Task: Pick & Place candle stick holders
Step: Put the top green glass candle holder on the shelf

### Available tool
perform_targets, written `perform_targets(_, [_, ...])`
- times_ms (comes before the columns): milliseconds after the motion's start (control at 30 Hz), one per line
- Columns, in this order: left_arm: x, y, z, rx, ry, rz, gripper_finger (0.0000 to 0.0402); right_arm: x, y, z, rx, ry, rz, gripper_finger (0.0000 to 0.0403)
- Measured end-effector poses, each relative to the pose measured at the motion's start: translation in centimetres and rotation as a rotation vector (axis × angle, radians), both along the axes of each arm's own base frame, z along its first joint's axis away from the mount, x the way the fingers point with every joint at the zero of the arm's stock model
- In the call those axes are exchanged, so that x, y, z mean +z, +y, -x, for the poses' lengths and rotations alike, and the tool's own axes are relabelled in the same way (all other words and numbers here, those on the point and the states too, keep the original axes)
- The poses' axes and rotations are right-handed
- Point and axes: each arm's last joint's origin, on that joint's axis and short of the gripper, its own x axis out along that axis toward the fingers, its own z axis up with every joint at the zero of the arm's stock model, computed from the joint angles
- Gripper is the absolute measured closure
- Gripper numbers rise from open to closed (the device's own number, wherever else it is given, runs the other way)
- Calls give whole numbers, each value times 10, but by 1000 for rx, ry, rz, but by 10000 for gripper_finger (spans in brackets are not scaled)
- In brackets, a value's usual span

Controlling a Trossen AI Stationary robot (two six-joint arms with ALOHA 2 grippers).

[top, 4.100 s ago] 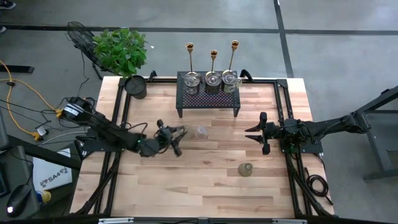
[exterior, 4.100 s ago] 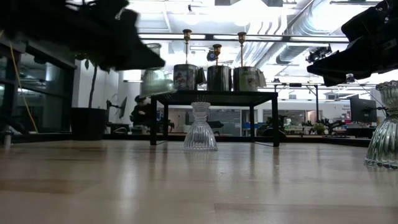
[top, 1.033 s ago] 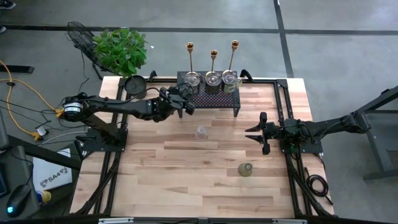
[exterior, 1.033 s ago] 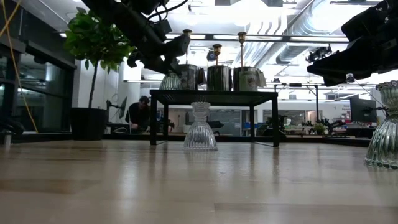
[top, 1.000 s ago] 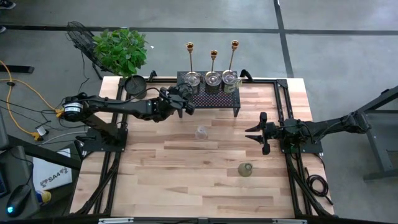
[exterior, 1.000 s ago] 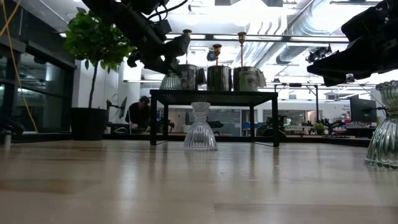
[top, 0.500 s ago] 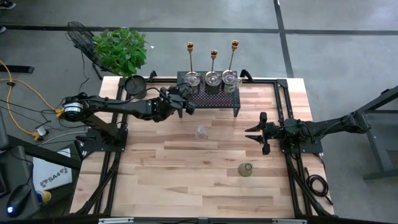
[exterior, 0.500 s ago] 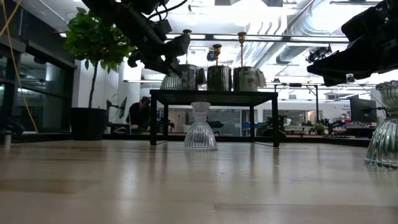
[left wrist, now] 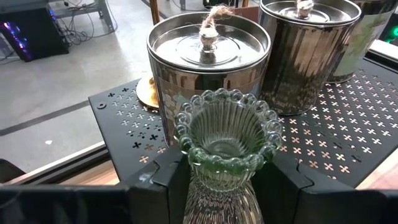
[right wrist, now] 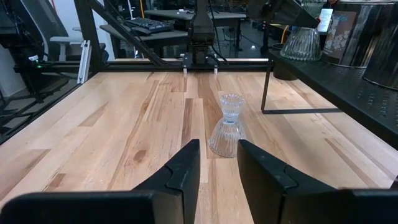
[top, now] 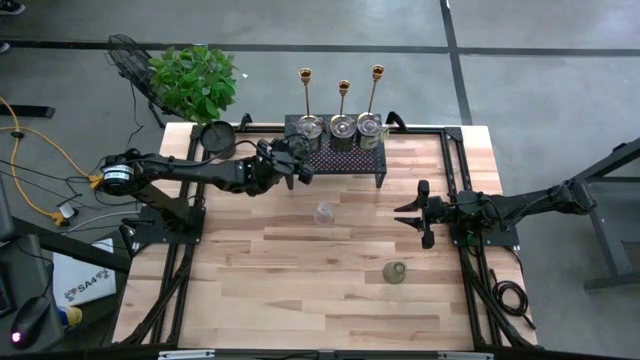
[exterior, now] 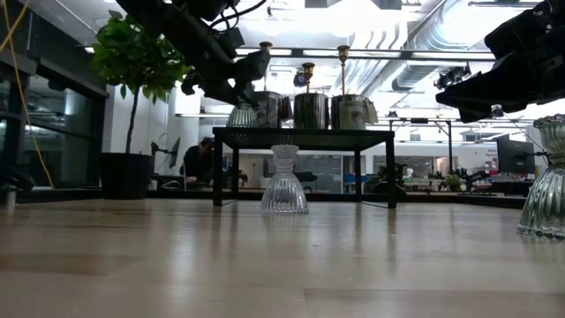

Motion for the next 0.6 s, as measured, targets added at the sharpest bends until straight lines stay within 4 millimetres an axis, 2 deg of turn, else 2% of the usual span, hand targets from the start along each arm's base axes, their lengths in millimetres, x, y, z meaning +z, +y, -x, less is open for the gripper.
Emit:
perform_targets(267, [1, 0, 0, -12, 28, -27, 239, 0, 0, 0, 0, 0, 0, 304])
perform_targets(600, [2, 1, 0, -2, 60, -73, 147, 0, 0, 0, 0, 0, 0, 304])
